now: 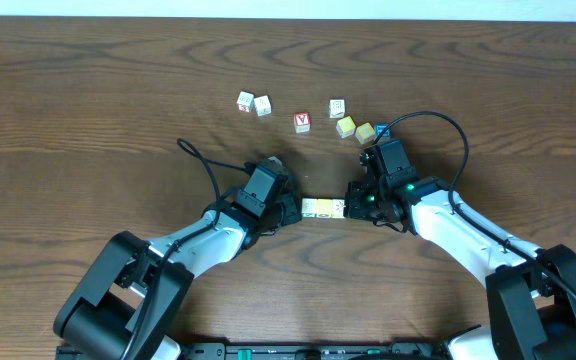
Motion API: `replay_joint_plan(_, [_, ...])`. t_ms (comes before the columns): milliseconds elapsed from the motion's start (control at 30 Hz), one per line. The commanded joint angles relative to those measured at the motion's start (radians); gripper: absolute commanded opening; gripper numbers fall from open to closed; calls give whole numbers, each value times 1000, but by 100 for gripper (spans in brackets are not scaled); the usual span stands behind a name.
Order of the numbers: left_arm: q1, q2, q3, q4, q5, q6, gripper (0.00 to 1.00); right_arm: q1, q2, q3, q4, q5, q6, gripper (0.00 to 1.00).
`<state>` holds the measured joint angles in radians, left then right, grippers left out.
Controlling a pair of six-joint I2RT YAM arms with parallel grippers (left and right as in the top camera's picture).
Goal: Lift 3 blocks
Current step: 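Open both grippers and pull them back away from the row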
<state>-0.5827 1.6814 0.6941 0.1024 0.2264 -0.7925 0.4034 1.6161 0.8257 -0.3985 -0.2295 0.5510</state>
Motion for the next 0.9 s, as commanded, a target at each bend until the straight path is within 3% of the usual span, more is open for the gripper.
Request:
replay_joint_plan(0, [14, -3, 11, -13, -11, -3, 21, -5, 5, 23, -11, 36, -5, 1])
replay_joint_plan(333, [34, -19, 11, -34, -11, -2, 21, -20, 4, 39, -53, 56, -6, 1])
replay_joint_plan(633, [146, -200, 11, -240, -11, 71, 21, -74, -58, 155, -259, 57, -61, 3])
replay_joint_plan(733, [163, -290, 11, -309, -11, 105, 24, -76, -123, 161, -296, 57, -62, 27])
replay_joint_plan(767, [169, -322, 11, -330, -11, 104, 26, -76, -153, 161, -311, 57, -63, 41])
replay_joint_plan(800, [176, -372, 11, -358, -11, 105, 31, -76, -190, 161, -330, 57, -62, 68])
replay_joint_plan(867, [185, -426, 11, -383, -11, 105, 45, -76, -238, 161, -356, 58, -62, 99])
